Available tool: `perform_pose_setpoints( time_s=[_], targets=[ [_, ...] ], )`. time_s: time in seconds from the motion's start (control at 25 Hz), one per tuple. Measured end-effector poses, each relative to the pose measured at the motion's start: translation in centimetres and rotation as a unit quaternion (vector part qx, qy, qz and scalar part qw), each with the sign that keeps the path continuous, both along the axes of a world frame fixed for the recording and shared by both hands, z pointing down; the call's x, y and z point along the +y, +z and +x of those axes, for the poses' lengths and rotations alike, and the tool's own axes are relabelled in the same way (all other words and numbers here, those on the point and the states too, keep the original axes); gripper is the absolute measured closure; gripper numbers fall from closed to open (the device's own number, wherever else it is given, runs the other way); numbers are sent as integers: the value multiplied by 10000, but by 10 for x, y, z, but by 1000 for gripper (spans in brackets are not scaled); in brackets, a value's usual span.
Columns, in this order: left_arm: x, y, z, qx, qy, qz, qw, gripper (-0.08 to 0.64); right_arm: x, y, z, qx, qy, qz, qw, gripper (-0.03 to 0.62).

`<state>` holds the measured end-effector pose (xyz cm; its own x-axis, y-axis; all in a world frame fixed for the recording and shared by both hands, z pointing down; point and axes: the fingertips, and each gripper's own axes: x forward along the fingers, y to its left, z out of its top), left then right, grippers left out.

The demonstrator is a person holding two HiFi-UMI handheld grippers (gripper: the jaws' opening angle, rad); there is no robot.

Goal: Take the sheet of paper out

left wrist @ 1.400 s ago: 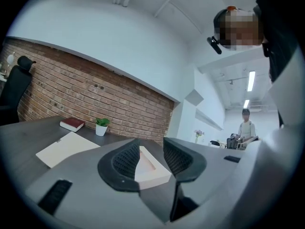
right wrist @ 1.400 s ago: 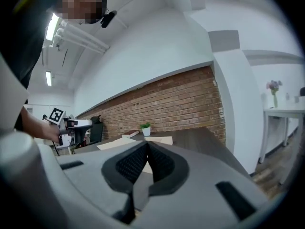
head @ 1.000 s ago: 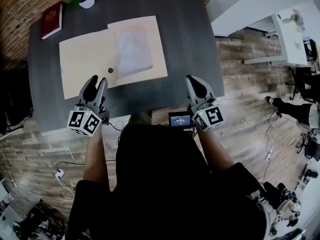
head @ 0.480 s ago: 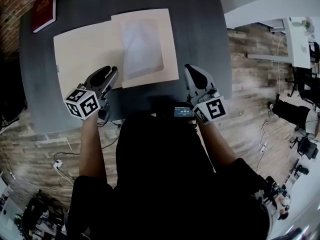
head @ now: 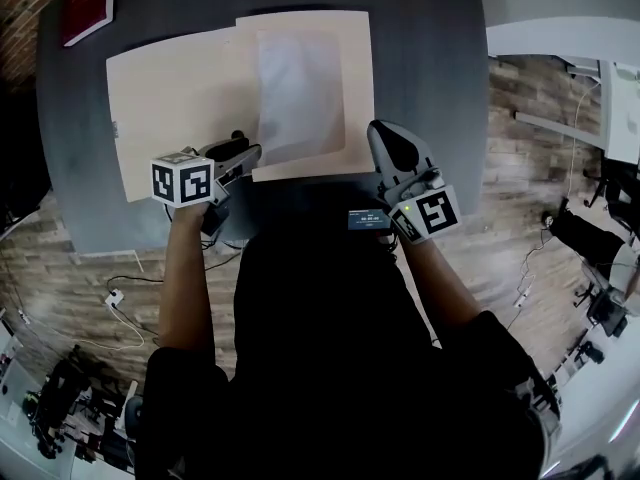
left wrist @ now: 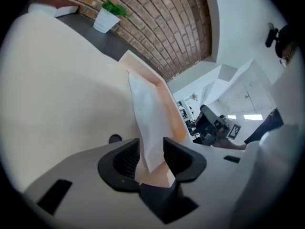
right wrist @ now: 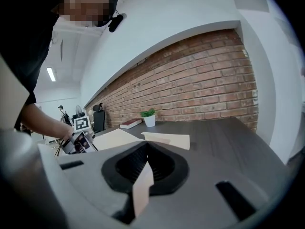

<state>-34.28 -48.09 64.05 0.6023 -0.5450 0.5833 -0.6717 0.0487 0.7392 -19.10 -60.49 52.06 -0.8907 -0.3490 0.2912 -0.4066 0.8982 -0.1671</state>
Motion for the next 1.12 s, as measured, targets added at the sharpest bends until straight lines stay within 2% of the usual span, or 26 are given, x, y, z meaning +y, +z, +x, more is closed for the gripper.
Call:
perform_pose_setpoints(
  time_s=[0.16,0.32,0.44,0.6,0.84,1.12],
  targets=[
    [6,17,12,205,230,-465,9984,410,-11,3,-1,-113,87,-163,9998,589],
    [5,27,21,268,372,-663,9967,419,-16,6,-4,-211,110,-281,9993,589],
    [-1,31,29,449,440,-720,9954,456,-19,12,-3,-226,148,-358,9990,589],
    [-6,34,35,708,462,-801,9932,562,-20,18,0,-181,173,-402,9989,589],
    [-4,30,34,858,341,-809,9924,566,-18,17,4,-180,191,-362,9990,589],
    [8,13,-3,608,-55,-652,9960,566,-9,6,-2,-232,132,-220,9994,589]
  ],
)
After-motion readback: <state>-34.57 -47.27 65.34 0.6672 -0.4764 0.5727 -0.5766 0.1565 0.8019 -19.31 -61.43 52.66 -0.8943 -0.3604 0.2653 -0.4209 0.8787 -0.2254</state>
